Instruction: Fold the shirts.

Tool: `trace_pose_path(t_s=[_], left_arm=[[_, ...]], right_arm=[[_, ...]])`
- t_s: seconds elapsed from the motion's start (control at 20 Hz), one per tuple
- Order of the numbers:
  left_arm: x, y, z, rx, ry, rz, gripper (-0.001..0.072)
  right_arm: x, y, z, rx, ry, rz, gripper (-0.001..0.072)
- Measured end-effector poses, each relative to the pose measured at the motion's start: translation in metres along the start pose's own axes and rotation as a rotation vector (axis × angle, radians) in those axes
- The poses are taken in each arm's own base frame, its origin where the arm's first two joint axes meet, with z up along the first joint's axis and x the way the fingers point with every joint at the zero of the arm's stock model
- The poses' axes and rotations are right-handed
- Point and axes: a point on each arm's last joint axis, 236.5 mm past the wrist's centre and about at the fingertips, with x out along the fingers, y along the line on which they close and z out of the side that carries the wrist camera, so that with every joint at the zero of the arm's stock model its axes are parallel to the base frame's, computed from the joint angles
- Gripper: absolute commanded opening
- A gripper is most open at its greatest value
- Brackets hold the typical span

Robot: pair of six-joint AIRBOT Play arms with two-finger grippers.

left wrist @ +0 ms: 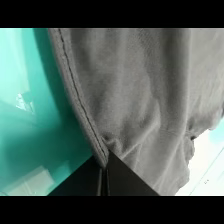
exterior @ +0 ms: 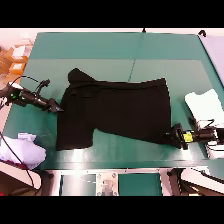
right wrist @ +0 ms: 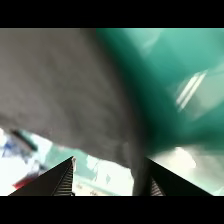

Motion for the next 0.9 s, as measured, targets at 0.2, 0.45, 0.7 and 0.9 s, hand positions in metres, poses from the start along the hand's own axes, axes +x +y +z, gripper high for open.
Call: trace_pose_path(t_s=[0.2,0.45,0.7,0.9], left_arm=[[-0.008,-0.008,0.003,0.026,0.007,-0.011,0.0024],[-0.027,-0.025,0.010,0.060,0.001,-0.013,0.0024],[-0.064,-0.062,0.020,0.130,-0.080,0.030,0.0023],[-0.148,-0.174,0.048,0.356,-0.370,0.050,0.0024]], right_arm=[[0.010,-0.001,-0.001,-0.034,0.006,0.005,0.0074],[0.001,0.011,0.025,-0.094,-0.084,0.025,0.0016],[-0.066,0.097,0.065,-0.298,-0.309,0.189,0.0016],[-0.197,0.237,0.035,-0.674,-0.602,0.406,0.0016]])
